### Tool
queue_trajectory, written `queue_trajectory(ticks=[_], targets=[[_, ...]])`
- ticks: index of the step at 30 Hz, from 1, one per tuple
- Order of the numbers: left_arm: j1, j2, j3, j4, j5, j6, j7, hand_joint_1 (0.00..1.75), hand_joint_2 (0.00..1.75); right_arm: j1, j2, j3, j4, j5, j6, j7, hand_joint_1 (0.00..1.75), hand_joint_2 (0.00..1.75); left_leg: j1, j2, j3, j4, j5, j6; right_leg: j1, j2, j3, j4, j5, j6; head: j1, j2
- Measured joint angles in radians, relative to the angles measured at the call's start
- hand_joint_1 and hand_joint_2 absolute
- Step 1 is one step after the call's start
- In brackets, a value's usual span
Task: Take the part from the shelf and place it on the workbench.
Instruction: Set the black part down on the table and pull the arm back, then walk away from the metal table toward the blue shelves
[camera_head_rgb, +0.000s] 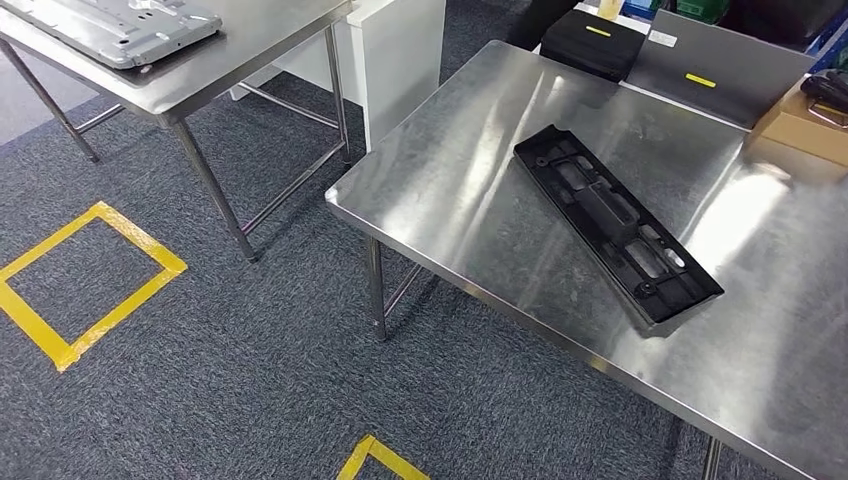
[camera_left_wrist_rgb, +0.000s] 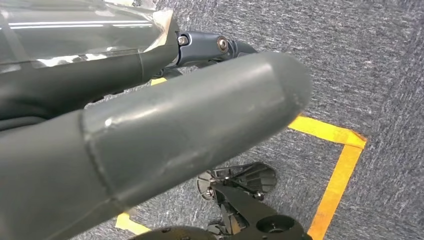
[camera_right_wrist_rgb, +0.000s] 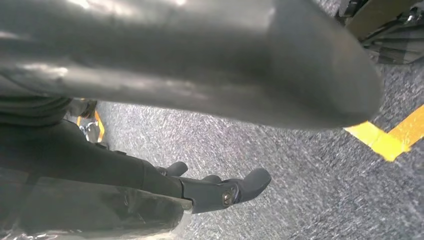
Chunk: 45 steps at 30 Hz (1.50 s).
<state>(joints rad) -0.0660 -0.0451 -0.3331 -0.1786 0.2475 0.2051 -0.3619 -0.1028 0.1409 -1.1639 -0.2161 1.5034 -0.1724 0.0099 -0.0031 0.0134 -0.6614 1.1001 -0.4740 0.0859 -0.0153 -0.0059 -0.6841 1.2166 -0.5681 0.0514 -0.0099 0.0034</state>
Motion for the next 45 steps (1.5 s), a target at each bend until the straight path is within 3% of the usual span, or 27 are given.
queue_trajectory(ticks=[2, 3, 4, 6, 8, 10, 12, 14, 17, 18, 19, 21, 23, 26, 28, 29, 32, 33, 34, 36, 38, 39, 41, 43, 45], targets=[[0.002, 0.001, 0.000, 0.001, 0.001, -0.001, 0.002, 0.00, 0.00, 0.001, 0.000, 0.001, 0.001, 0.001, 0.006, 0.000, 0.00, 0.00, -0.002, -0.005, -0.003, -0.001, 0.003, 0.001, 0.001, 0.002, -0.036, 0.105, -0.052, -0.005, 0.000, 0.000], [0.003, 0.001, 0.000, 0.002, 0.002, -0.002, 0.003, 0.00, 0.00, 0.002, 0.000, 0.002, 0.001, 0.002, 0.008, -0.001, 0.00, 0.00, -0.003, -0.009, -0.004, 0.000, 0.005, -0.001, 0.002, 0.002, -0.034, 0.119, -0.059, -0.004, 0.000, 0.000], [0.004, 0.001, 0.000, 0.002, 0.002, -0.002, 0.003, 0.00, 0.00, 0.002, 0.000, 0.003, 0.001, 0.004, 0.009, -0.003, 0.00, 0.00, -0.004, -0.014, -0.005, 0.000, 0.007, -0.003, 0.003, 0.003, -0.012, 0.096, -0.052, 0.000, 0.000, 0.000], [0.005, 0.001, 0.000, 0.002, 0.004, -0.001, 0.003, 0.00, 0.00, 0.002, -0.001, 0.006, 0.001, 0.009, 0.012, -0.008, 0.00, 0.00, -0.004, -0.023, -0.005, 0.000, 0.011, -0.009, 0.004, 0.009, 0.071, -0.029, -0.018, 0.004, 0.000, 0.000], [0.004, 0.001, 0.000, 0.002, 0.005, 0.001, 0.003, 0.00, 0.00, 0.000, -0.002, 0.010, 0.001, 0.013, 0.016, -0.014, 0.00, 0.00, -0.006, -0.031, -0.003, -0.001, 0.015, -0.020, 0.009, 0.017, 0.126, -0.130, 0.009, -0.007, -0.001, 0.000], [0.005, 0.001, 0.000, 0.002, 0.005, 0.002, 0.004, 0.00, 0.00, -0.001, -0.002, 0.014, 0.001, 0.014, 0.022, -0.018, 0.00, 0.00, -0.006, -0.036, 0.000, -0.007, 0.020, -0.034, 0.016, 0.019, 0.131, -0.154, 0.021, -0.024, -0.002, 0.000], [0.007, 0.003, 0.000, 0.003, 0.006, 0.003, 0.005, 0.00, 0.00, -0.001, -0.001, 0.019, 0.002, 0.016, 0.029, -0.020, 0.00, 0.00, -0.004, -0.036, -0.001, -0.006, 0.019, -0.046, 0.008, 0.014, 0.137, -0.163, 0.033, -0.040, -0.002, 0.000], [0.009, 0.004, -0.001, 0.003, 0.006, 0.004, 0.006, 0.00, 0.00, 0.000, 0.000, 0.024, 0.003, 0.019, 0.039, -0.021, 0.00, 0.00, -0.001, -0.032, -0.021, 0.044, -0.022, -0.059, -0.003, 0.007, 0.144, -0.173, 0.045, -0.055, -0.005, 0.000], [0.010, 0.005, -0.001, 0.004, 0.006, 0.003, 0.008, 0.00, 0.00, 0.003, 0.000, 0.026, 0.004, 0.020, 0.048, -0.021, 0.00, 0.00, 0.010, -0.024, -0.086, 0.208, -0.113, -0.077, -0.003, -0.004, 0.142, -0.174, 0.048, -0.061, -0.006, 0.000], [0.011, 0.006, -0.001, 0.004, 0.007, 0.003, 0.008, 0.00, 0.00, 0.004, 0.001, 0.027, 0.005, 0.020, 0.049, -0.021, 0.00, 0.00, 0.014, -0.021, -0.093, 0.232, -0.118, -0.082, -0.004, -0.008, 0.142, -0.174, 0.048, -0.060, -0.006, 0.000], [0.012, 0.006, -0.001, 0.005, 0.007, 0.003, 0.009, 0.00, 0.00, 0.005, 0.001, 0.028, 0.005, 0.020, 0.050, -0.021, 0.00, 0.00, 0.019, -0.018, -0.083, 0.221, -0.105, -0.086, -0.005, -0.011, 0.142, -0.173, 0.048, -0.060, -0.006, 0.000], [0.013, 0.008, -0.001, 0.005, 0.007, 0.002, 0.009, 0.00, 0.00, 0.005, 0.001, 0.029, 0.006, 0.020, 0.051, -0.021, 0.00, 0.00, 0.028, -0.004, -0.013, 0.101, -0.050, -0.093, -0.008, -0.017, 0.146, -0.173, 0.046, -0.056, -0.007, 0.000], [0.011, 0.008, -0.001, 0.005, 0.007, 0.001, 0.009, 0.00, 0.00, 0.003, 0.000, 0.030, 0.007, 0.020, 0.053, -0.021, 0.00, 0.00, 0.027, 0.005, 0.046, -0.006, -0.019, -0.090, -0.003, -0.021, 0.147, -0.173, 0.043, -0.044, -0.006, 0.000], [0.009, 0.008, -0.001, 0.005, 0.009, -0.001, 0.010, 0.00, 0.00, 0.001, 0.000, 0.031, 0.007, 0.024, 0.058, -0.021, 0.00, 0.00, 0.017, -0.004, 0.057, -0.032, -0.016, -0.065, 0.005, -0.025, 0.149, -0.183, 0.044, -0.021, -0.006, 0.000], [0.009, 0.006, -0.001, 0.005, 0.012, -0.002, 0.012, 0.00, 0.00, 0.000, 0.000, 0.033, 0.007, 0.029, 0.061, -0.020, 0.00, 0.00, 0.017, -0.009, 0.060, -0.044, -0.007, -0.047, 0.004, -0.021, 0.145, -0.167, 0.032, -0.011, -0.005, 0.000], [0.009, 0.005, -0.001, 0.005, 0.013, -0.002, 0.013, 0.00, 0.00, 0.001, 0.000, 0.034, 0.007, 0.031, 0.061, -0.020, 0.00, 0.00, 0.019, -0.011, 0.061, -0.049, -0.003, -0.039, 0.004, -0.016, 0.129, -0.132, 0.012, -0.012, -0.004, 0.000], [0.009, 0.005, -0.001, 0.005, 0.013, -0.003, 0.013, 0.00, 0.00, 0.003, 0.000, 0.039, 0.007, 0.034, 0.062, -0.020, 0.00, 0.00, 0.016, -0.021, 0.057, -0.052, 0.001, -0.031, 0.003, -0.004, 0.037, 0.053, -0.067, -0.020, -0.002, 0.000], [0.010, 0.004, -0.001, 0.005, 0.013, -0.003, 0.013, 0.00, 0.00, 0.004, 0.000, 0.041, 0.007, 0.035, 0.063, -0.020, 0.00, 0.00, 0.015, -0.026, 0.057, -0.052, 0.001, -0.030, 0.004, -0.002, 0.019, 0.089, -0.076, -0.017, -0.003, 0.000], [0.010, 0.004, -0.001, 0.005, 0.013, -0.003, 0.013, 0.00, 0.00, 0.005, -0.001, 0.043, 0.007, 0.036, 0.063, -0.020, 0.00, 0.00, 0.013, -0.031, 0.057, -0.052, 0.001, -0.030, 0.004, 0.000, 0.018, 0.088, -0.068, -0.013, -0.003, 0.000], [0.011, 0.002, -0.001, 0.005, 0.013, -0.003, 0.013, 0.00, 0.00, 0.006, -0.001, 0.046, 0.007, 0.037, 0.063, -0.020, 0.00, 0.00, 0.012, -0.044, 0.059, -0.052, 0.001, -0.030, 0.005, 0.009, 0.074, -0.025, -0.015, -0.003, -0.002, 0.000], [0.010, 0.002, -0.001, 0.005, 0.013, -0.002, 0.013, 0.00, 0.00, 0.005, -0.003, 0.048, 0.007, 0.038, 0.064, -0.021, 0.00, 0.00, 0.008, -0.055, 0.061, -0.051, 0.001, -0.035, 0.009, 0.026, 0.132, -0.152, 0.033, -0.007, -0.003, 0.000], [0.011, 0.001, -0.001, 0.005, 0.013, -0.002, 0.013, 0.00, 0.00, 0.005, -0.003, 0.049, 0.007, 0.039, 0.064, -0.021, 0.00, 0.00, 0.007, -0.059, 0.062, -0.051, 0.001, -0.039, 0.011, 0.032, 0.144, -0.183, 0.044, -0.013, -0.003, 0.000], [0.011, 0.001, -0.001, 0.005, 0.014, -0.001, 0.013, 0.00, 0.00, 0.004, -0.003, 0.052, 0.007, 0.042, 0.068, -0.022, 0.00, 0.00, 0.007, -0.065, 0.062, -0.054, 0.003, -0.051, 0.014, 0.027, 0.148, -0.195, 0.050, -0.027, -0.004, 0.000], [0.012, 0.001, -0.001, 0.005, 0.016, 0.002, 0.012, 0.00, 0.00, 0.003, -0.002, 0.056, 0.007, 0.047, 0.075, -0.022, 0.00, 0.00, 0.009, -0.060, 0.056, -0.043, -0.007, -0.061, 0.005, 0.017, 0.156, -0.202, 0.058, -0.043, -0.005, 0.000], [0.011, 0.001, 0.000, 0.005, 0.021, 0.006, 0.011, 0.00, 0.00, 0.003, 0.000, 0.060, 0.008, 0.052, 0.080, -0.022, 0.00, 0.00, 0.011, -0.041, 0.024, 0.029, -0.056, -0.071, -0.004, 0.005, 0.162, -0.208, 0.064, -0.055, -0.008, 0.000]])
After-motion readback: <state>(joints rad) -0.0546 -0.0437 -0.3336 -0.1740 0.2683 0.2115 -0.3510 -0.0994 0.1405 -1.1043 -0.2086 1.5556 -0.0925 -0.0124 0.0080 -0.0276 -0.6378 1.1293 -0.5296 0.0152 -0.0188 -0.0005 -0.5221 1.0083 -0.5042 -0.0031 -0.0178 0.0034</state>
